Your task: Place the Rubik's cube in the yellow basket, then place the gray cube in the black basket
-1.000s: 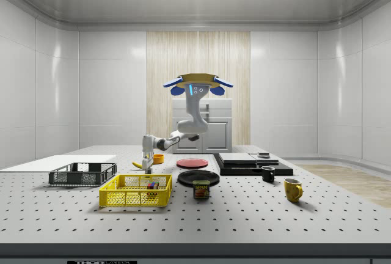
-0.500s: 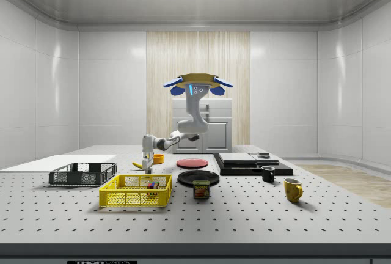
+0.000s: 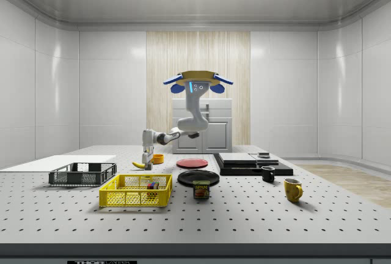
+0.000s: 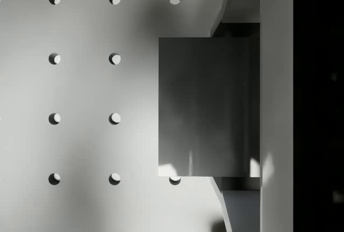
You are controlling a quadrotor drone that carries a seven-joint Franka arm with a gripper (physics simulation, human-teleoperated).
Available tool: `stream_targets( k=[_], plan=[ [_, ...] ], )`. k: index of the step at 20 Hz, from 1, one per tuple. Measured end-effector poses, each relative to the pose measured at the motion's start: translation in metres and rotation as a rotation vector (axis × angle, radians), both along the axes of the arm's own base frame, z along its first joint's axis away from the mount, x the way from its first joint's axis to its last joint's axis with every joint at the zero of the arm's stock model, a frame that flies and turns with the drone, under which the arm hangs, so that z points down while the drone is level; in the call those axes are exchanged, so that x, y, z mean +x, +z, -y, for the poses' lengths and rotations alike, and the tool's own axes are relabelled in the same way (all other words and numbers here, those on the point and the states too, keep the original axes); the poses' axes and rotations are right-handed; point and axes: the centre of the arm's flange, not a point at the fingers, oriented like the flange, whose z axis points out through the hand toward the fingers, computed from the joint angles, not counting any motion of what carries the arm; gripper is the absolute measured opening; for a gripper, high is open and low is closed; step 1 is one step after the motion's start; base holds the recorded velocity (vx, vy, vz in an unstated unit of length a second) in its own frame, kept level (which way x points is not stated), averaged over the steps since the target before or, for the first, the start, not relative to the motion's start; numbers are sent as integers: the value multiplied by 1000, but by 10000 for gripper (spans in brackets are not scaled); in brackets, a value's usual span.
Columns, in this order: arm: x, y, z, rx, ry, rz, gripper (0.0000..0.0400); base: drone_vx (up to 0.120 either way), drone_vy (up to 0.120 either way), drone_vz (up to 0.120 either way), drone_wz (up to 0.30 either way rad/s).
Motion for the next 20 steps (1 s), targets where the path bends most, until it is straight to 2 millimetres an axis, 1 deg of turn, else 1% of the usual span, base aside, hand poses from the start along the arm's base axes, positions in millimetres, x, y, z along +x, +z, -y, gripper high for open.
stream_targets(
  k=[4, 5, 9, 18, 20],
  plan=[
    [0, -8, 0, 0, 0, 0, 250, 0, 0, 120, 0],
    [0, -9, 0, 0, 0, 0, 250, 0, 0, 0, 0],
    [0, -12, 0, 0, 0, 0, 250, 10, 120, 0, 0],
    [0, -14, 0, 0, 0, 0, 250, 120, 120, 0, 0],
    [0, -14, 0, 0, 0, 0, 250, 120, 0, 0, 0]
  ],
)
